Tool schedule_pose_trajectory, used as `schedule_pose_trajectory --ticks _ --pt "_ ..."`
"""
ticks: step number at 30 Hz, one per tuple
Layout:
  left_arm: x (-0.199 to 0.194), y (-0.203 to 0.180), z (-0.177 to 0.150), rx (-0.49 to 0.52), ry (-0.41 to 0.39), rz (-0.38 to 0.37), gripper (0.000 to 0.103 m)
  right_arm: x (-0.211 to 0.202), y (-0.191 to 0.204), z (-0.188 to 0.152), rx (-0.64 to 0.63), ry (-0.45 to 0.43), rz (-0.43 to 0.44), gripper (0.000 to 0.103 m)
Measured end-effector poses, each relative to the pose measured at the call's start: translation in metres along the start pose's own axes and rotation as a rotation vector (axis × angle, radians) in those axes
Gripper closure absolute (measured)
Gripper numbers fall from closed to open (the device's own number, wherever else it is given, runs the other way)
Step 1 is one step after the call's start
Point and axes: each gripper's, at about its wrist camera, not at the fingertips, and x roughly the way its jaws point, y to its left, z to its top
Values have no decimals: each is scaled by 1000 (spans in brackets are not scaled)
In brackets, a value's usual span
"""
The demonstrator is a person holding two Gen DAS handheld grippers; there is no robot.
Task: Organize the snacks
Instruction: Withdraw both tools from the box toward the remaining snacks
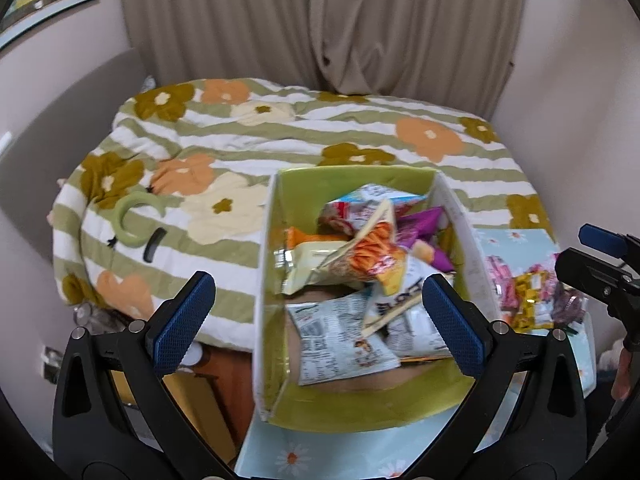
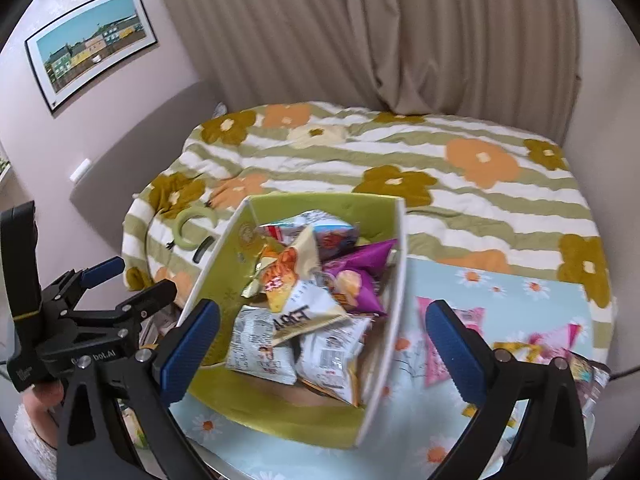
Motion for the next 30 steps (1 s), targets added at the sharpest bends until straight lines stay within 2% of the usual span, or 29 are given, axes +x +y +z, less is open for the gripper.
schedule_pose_trajectory --ticks 8,16,22,30 --pt "-22 -40 4 53 -42 -80 0 -54 -27 -20 87 -90 -141 1" --pt "-39 -115 -12 88 -63 -127 0 -112 -97 -50 152 -144 -212 1" --pt "-37 -183 -35 87 -24 -171 0 -142 -155 -78 189 -137 -245 1" --pt "-18 -247 -78 81 47 -161 0 -154 -221 -115 231 -90 -252 1"
